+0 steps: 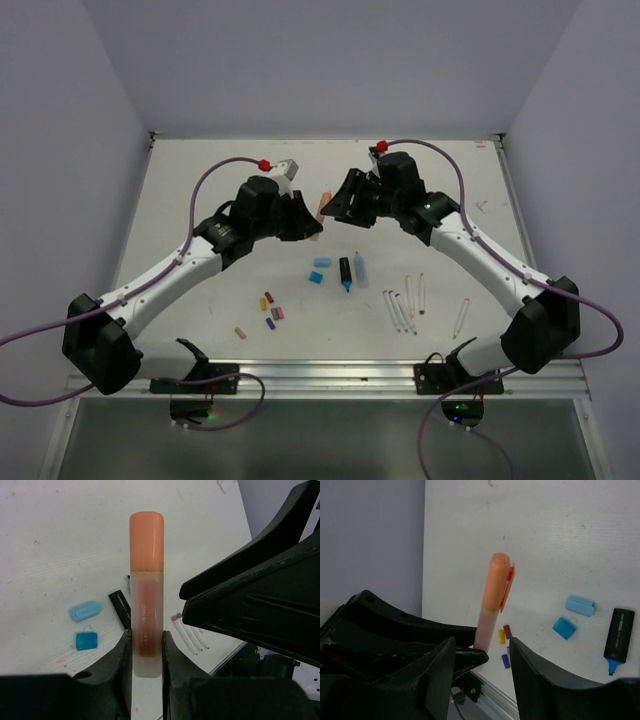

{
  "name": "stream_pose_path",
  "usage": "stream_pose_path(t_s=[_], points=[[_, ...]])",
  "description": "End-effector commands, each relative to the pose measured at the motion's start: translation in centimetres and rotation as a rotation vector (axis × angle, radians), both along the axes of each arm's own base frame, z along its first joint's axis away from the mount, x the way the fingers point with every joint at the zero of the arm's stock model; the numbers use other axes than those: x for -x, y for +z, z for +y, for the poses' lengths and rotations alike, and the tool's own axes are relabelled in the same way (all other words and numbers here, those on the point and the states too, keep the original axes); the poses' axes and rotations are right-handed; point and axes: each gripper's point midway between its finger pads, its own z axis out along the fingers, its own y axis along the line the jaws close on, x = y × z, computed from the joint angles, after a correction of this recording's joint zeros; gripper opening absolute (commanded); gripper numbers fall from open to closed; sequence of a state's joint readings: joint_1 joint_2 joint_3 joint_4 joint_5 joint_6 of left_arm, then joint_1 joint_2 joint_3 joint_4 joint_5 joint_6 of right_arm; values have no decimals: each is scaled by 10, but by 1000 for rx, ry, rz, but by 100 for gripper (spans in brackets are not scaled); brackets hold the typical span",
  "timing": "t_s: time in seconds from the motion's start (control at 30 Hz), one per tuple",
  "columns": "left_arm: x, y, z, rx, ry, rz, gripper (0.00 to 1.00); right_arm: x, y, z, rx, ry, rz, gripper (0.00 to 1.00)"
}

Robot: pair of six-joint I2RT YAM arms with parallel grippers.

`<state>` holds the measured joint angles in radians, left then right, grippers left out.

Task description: Open the pen caps

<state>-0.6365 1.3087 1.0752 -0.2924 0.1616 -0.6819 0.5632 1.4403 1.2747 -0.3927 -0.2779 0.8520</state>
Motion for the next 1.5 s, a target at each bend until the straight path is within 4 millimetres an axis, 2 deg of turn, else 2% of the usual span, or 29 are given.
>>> stream_pose_path(t_s=[0.0,0.13,0.4,0.7,0.87,1.07,1.1,1.2,1.23,1.27,1.33,1.37,1.43,1.47], points=[[2,17,-3,6,19,-21,0,-7,19,12,-60,-48,-23,50],[7,19,-5,-4,13,-30,0,-3,17,18,-57,-49,-20,48],[7,27,-2,-14,12,-57,0,10,-3,21,-17,-77,9,42],[11,37,-3,8,-10,-71,0,8,-3,25,-6,-98,-1,41],[15,45,-2,21,-17,-85,0,6,-2,35,-17,-93,-2,40],[20,50,0,31,-20,-93,0,10,-5,54,-38,-52,-1,30],[22,51,0,34,-28,-93,0,11,-2,57,-50,-45,-11,20],[27,52,-1,43,-51,-92,0,13,-2,55,-45,-37,-25,0],[30,54,-2,53,-67,-101,2,14,2,50,-37,-45,-44,0],[32,55,-2,60,-80,-107,23,16,3,48,-34,-39,-48,0],[39,59,-3,74,-116,-121,32,19,4,42,-11,-25,-66,0],[41,60,-2,65,-129,-135,41,22,9,36,8,-11,-97,0],[45,65,3,62,-134,-159,48,28,8,29,42,23,-122,0],[47,67,6,52,-139,-177,54,35,16,26,28,51,-139,0]])
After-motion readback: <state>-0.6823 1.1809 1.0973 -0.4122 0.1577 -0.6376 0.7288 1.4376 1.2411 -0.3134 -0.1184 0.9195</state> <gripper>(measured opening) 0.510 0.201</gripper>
